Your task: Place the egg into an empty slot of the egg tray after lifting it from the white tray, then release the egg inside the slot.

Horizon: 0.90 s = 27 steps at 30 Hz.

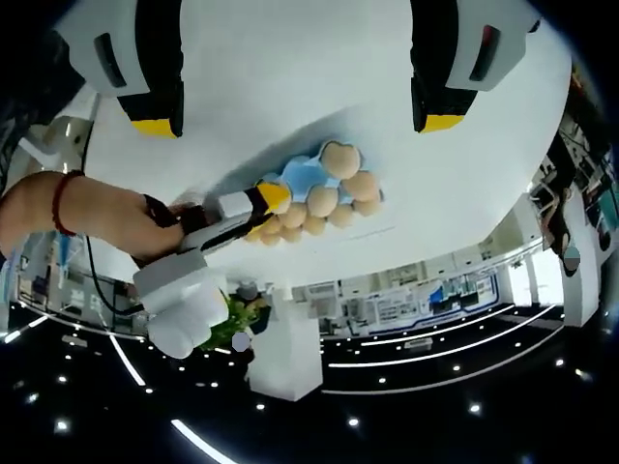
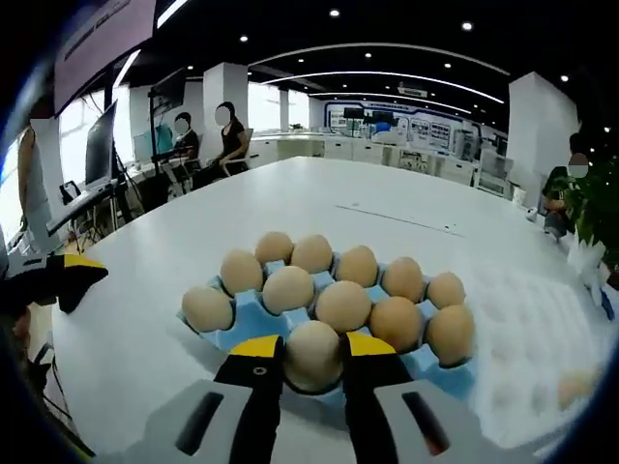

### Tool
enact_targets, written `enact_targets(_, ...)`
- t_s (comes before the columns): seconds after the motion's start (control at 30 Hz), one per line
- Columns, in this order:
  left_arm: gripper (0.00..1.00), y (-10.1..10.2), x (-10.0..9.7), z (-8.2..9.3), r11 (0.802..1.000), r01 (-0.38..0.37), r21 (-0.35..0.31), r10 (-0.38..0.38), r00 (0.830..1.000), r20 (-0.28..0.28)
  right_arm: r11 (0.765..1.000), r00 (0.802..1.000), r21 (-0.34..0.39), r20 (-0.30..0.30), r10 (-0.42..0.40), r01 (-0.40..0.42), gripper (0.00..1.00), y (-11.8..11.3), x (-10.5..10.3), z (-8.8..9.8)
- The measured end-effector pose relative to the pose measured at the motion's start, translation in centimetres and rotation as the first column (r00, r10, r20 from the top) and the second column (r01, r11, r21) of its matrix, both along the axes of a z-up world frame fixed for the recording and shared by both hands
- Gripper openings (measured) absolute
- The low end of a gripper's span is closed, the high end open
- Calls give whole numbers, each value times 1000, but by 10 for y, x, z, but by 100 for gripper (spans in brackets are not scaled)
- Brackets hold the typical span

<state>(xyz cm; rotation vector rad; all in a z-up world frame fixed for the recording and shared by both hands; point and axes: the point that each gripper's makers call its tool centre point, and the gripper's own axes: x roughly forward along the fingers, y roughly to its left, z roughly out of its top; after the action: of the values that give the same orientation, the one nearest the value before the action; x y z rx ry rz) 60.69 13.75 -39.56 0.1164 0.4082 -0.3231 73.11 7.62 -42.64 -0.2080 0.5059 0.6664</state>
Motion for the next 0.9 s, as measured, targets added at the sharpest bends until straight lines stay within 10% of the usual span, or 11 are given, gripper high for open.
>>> enact_targets(0.9,100,10,7,-2,1000,-8,-18,8,1000,4,972,996,222,58,64,-76,23,-7,-9,7)
